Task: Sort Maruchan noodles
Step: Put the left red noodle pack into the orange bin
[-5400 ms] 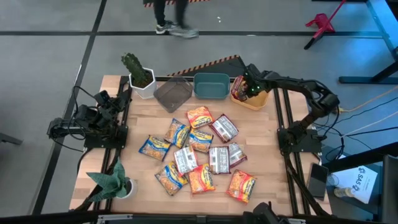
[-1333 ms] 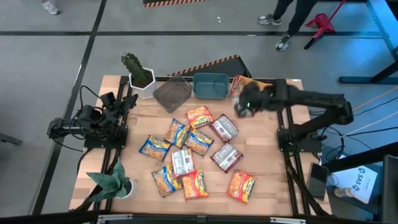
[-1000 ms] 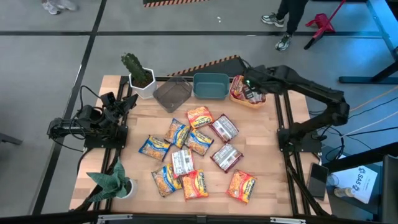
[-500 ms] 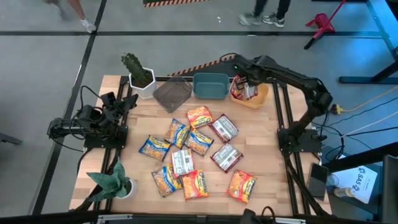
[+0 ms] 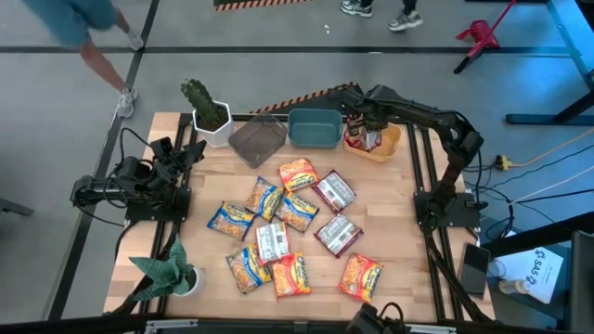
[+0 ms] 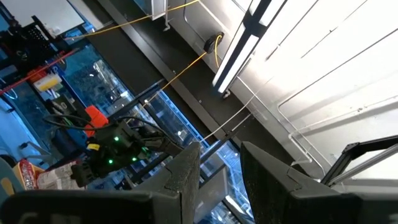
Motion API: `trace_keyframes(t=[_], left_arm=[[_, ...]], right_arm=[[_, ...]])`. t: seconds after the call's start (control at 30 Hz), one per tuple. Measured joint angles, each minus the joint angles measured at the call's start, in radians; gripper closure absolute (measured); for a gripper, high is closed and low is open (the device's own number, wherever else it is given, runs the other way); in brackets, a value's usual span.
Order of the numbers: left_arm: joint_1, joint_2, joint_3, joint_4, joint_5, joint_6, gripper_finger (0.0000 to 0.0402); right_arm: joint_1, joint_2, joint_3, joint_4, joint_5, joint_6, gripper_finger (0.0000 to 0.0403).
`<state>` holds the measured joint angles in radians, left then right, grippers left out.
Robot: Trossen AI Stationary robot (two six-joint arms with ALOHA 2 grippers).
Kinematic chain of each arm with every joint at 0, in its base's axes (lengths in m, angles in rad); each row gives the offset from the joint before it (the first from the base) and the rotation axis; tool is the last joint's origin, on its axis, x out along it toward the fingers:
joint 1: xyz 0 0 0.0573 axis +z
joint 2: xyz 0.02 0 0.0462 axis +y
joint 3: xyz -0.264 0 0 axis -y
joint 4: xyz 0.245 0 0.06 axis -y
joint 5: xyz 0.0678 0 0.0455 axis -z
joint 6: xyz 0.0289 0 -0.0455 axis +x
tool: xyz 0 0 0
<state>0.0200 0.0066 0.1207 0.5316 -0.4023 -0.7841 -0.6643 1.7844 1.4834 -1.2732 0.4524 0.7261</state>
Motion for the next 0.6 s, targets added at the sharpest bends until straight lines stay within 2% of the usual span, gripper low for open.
trace_keyframes(t=[0.23, 0.6], left_arm=[[0.000, 0.000, 0.000, 0.000, 0.000, 0.000, 0.0292], [0.000, 0.000, 0.000, 0.000, 0.000, 0.000, 0.0292]], right_arm=[[-0.004, 0.004, 0.000, 0.008, 0.024, 0.004, 0.0403], [-0.011, 0.059, 0.000, 0.050, -0.006, -0.024, 0.0401]])
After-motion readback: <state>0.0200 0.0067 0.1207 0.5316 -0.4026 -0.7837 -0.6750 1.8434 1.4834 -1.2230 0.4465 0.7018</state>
